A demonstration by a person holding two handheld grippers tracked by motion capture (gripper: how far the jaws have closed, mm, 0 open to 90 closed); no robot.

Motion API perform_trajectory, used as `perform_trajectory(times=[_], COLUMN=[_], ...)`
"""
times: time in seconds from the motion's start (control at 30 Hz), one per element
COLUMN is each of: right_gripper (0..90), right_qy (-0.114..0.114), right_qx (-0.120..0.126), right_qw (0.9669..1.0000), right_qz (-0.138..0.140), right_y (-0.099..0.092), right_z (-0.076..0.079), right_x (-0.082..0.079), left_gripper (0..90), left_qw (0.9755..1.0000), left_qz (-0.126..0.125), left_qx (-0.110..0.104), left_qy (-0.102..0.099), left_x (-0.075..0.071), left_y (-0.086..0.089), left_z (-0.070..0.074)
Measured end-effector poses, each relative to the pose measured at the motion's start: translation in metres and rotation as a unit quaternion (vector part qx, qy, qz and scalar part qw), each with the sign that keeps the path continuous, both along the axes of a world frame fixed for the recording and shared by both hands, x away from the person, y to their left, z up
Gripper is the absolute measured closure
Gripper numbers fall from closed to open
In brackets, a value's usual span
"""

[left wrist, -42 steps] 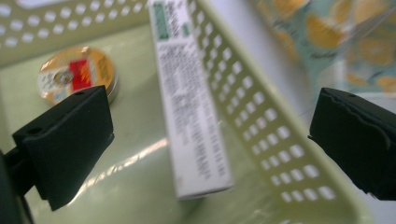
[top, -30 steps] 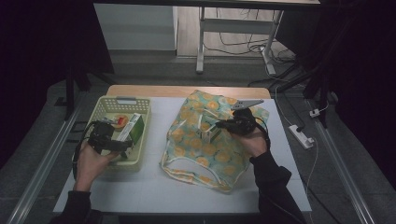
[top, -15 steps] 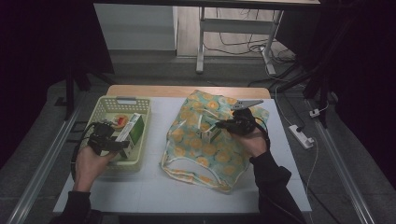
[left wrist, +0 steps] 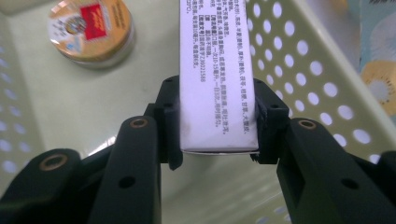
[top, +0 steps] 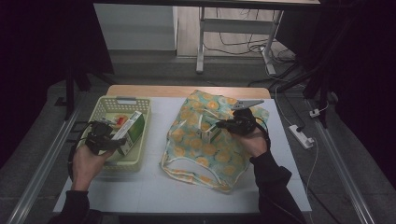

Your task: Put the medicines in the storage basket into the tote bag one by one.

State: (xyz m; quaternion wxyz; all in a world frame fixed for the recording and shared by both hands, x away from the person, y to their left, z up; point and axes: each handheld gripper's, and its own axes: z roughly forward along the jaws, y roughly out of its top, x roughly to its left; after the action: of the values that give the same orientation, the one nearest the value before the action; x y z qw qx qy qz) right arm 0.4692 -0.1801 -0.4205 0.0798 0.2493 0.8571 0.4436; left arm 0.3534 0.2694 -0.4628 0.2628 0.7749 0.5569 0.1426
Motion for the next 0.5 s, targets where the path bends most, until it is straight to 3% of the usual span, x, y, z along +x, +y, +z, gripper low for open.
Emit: perform_trajectory(times=[0.23,0.5], right_gripper=[89.6,89.6], right_qy=[-0.001,-0.002], right_qx=[-0.001,0.001], right_qw=[1.0000,1.0000], right_qz=[0.000,-0.001], right_y=[0.000,-0.001], right_z=[0.000,0.001], right_x=[0.000,0.000], left_gripper=[61.2,61.2], left_qw=[0.9992,0.9961], left_qz=[-0.005,-0.013], left_qx=[-0.019,-0.043], left_qy=[-0.034,-0.076], left_x=[-0.009,-0.020], left_y=[0.005,0.010], left_z=[0.016,0.036])
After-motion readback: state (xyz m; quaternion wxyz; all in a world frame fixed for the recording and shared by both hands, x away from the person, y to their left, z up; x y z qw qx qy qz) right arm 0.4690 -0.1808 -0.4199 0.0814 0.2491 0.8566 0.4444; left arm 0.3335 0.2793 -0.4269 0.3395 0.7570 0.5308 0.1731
